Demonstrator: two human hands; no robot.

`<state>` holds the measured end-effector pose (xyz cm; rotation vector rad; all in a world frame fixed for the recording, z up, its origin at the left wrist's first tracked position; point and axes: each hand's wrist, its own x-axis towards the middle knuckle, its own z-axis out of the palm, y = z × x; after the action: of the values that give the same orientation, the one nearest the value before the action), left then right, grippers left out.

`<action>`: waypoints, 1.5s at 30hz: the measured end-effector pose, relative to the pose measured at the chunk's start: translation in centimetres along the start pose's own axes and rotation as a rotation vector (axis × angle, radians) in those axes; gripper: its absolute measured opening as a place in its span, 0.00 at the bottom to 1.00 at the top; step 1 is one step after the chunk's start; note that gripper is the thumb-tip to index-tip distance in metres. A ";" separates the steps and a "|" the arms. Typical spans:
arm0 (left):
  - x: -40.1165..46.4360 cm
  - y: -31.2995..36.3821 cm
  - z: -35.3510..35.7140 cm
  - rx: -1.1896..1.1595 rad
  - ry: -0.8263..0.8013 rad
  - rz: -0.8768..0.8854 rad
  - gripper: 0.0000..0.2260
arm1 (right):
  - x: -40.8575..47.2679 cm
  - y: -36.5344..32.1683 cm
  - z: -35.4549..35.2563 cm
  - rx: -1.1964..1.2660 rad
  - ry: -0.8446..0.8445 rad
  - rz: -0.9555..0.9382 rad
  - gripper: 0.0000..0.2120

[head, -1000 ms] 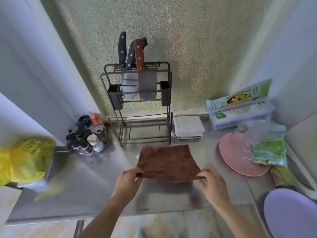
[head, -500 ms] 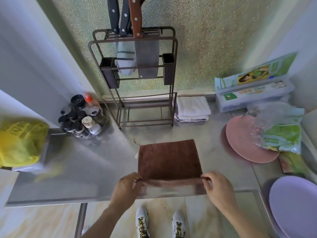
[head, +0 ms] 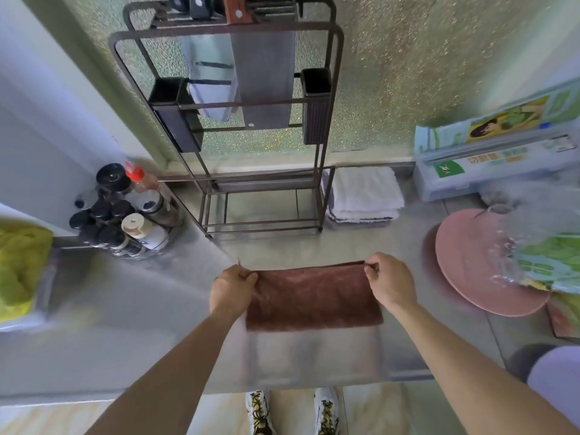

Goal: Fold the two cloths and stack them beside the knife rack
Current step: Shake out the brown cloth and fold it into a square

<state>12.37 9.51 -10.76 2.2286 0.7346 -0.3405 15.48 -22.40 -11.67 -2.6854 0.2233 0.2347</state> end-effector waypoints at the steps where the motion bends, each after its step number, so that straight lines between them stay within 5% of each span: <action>1: 0.5 -0.1 0.2 0.016 0.003 -0.010 0.06 | 0.4 0.1 0.3 0.000 -0.007 0.006 0.04; 7: 0.9 -0.5 0.7 0.067 0.018 -0.034 0.08 | 1.1 -0.1 0.9 0.037 -0.021 0.037 0.09; 11: -1.9 -0.1 1.4 0.140 0.200 0.287 0.09 | 1.1 -0.3 0.9 -0.002 -0.031 -0.121 0.20; 15: -7.5 2.1 5.8 0.269 -0.166 0.640 0.09 | 1.3 -0.6 1.2 -0.037 -0.105 -0.217 0.15; 17: -9.3 2.4 8.7 0.343 -0.267 0.730 0.12 | 1.6 -0.6 1.0 -0.044 -0.126 -0.184 0.10; 26: -7.4 2.3 10.0 0.637 -0.185 0.985 0.17 | -0.7 2.9 -0.6 0.159 -0.129 0.152 0.04; 33: -9.3 1.6 10.3 0.706 -0.262 1.206 0.15 | -10.6 4.4 1.7 0.799 -0.095 0.690 0.03; 39: -12.6 -2.3 10.3 0.736 -0.283 1.283 0.14 | -16.5 4.6 2.3 0.985 -0.087 0.701 0.12; 45: -15.6 -4.8 9.2 0.549 -0.191 1.279 0.03 | -19.7 5.2 0.9 0.813 -0.171 0.524 0.12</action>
<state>-3.15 -0.82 -12.83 2.6047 -1.0221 -0.0832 -4.76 -24.34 -10.64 -1.7548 0.7797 0.4184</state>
